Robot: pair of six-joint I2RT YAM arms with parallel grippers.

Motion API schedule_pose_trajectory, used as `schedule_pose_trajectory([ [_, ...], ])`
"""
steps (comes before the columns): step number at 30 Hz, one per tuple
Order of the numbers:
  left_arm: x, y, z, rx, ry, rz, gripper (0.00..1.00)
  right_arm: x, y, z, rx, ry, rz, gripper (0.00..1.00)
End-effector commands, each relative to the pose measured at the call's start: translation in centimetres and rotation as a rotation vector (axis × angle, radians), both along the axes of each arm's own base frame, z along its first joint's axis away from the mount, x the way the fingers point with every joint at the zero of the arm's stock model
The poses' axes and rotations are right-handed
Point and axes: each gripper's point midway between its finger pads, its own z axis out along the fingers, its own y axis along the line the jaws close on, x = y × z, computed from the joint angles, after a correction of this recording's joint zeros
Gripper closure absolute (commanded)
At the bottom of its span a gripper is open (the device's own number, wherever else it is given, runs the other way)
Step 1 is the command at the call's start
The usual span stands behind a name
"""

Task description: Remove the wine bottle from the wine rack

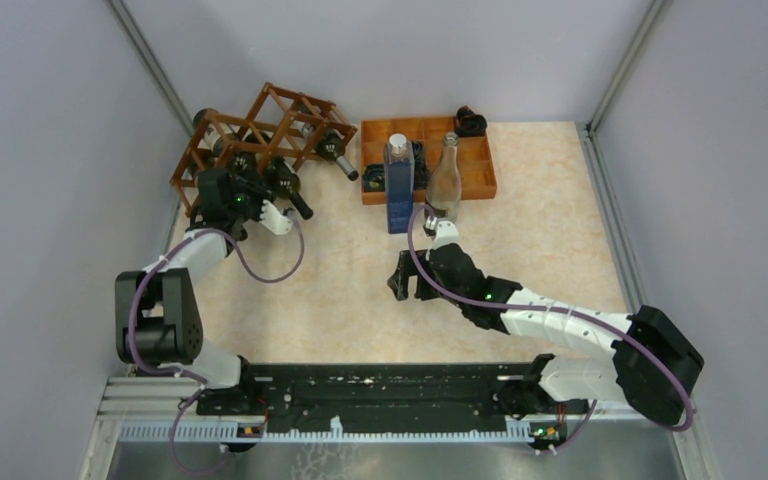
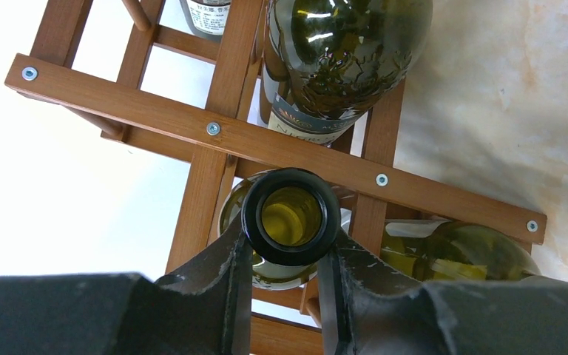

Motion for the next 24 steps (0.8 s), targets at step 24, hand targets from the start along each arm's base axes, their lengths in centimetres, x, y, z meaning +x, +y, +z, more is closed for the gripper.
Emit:
schedule_pose_trajectory([
  [24, -15.4, -2.6, -4.4, 0.043, 0.185, -0.148, 1.00, -0.3, 0.8, 2.9, 0.104, -0.053, 0.018, 0.14],
])
